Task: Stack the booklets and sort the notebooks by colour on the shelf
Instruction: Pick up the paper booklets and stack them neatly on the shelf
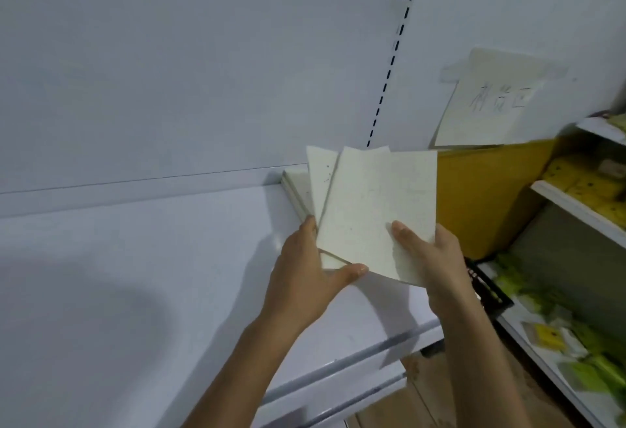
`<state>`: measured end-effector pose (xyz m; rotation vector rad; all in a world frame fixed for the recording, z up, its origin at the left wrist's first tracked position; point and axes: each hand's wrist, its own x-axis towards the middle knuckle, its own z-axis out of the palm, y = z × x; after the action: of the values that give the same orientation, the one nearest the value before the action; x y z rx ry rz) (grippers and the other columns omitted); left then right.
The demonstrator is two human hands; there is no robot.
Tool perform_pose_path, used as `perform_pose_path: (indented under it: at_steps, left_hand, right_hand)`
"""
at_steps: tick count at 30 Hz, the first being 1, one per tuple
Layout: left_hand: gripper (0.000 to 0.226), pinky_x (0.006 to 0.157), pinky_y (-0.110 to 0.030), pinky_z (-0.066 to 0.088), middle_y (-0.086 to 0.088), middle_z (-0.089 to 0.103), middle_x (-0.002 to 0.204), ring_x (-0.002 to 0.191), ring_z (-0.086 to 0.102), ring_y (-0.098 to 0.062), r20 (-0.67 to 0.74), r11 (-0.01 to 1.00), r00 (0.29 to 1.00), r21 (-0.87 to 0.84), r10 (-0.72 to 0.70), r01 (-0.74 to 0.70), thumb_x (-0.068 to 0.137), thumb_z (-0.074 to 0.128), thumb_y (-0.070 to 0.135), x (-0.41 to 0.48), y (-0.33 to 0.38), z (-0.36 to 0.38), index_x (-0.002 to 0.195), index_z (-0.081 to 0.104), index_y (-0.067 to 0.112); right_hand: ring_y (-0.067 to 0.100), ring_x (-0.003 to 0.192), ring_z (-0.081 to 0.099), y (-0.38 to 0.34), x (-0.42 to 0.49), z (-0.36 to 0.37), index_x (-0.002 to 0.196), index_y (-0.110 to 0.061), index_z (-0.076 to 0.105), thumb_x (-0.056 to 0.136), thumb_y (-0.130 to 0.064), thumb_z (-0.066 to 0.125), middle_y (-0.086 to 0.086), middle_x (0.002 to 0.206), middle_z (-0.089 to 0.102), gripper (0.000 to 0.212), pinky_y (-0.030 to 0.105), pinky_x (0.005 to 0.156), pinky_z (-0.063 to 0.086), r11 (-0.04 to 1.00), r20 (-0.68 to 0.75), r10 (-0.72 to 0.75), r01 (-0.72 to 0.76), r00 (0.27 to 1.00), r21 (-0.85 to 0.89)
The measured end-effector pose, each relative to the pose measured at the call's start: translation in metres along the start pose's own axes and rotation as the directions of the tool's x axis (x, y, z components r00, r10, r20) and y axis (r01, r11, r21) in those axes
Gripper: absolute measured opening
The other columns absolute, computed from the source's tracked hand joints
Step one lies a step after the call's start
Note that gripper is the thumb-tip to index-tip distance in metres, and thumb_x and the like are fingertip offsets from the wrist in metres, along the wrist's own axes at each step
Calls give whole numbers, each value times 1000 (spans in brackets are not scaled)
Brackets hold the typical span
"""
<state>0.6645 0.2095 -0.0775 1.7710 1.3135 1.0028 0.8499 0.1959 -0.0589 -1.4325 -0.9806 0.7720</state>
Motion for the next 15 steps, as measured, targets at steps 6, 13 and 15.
perform_pose_path:
  at_steps: [6,13,15]
  left_hand:
    - [74,73,-10,48,20,58,118,98,53,6,-128,995,992,93,-17,29,61,78,58,21,-3,33,123,44,35]
    - [83,92,-28,45,24,55,120,108,55,-2,-207,935,977,336,-45,114,59,73,66,28,-9,44,127,43,28]
    - [100,98,-22,36,27,41,126,116,45,4,-243,927,967,340,-79,161,62,74,62,28,-9,44,144,30,25]
  right_hand:
    - [-6,77,65,23,68,-18,91,-32,61,88,-27,66,-18,82,70,8,15,54,51,985,270,-63,103,961,-138]
    - [18,94,63,41,120,-15,121,-16,59,87,-37,65,-1,109,67,41,38,80,54,905,473,12,192,881,-381]
    - [14,98,61,46,126,-18,126,-17,55,86,-38,66,-5,113,64,46,33,81,51,904,480,-27,227,877,-363]
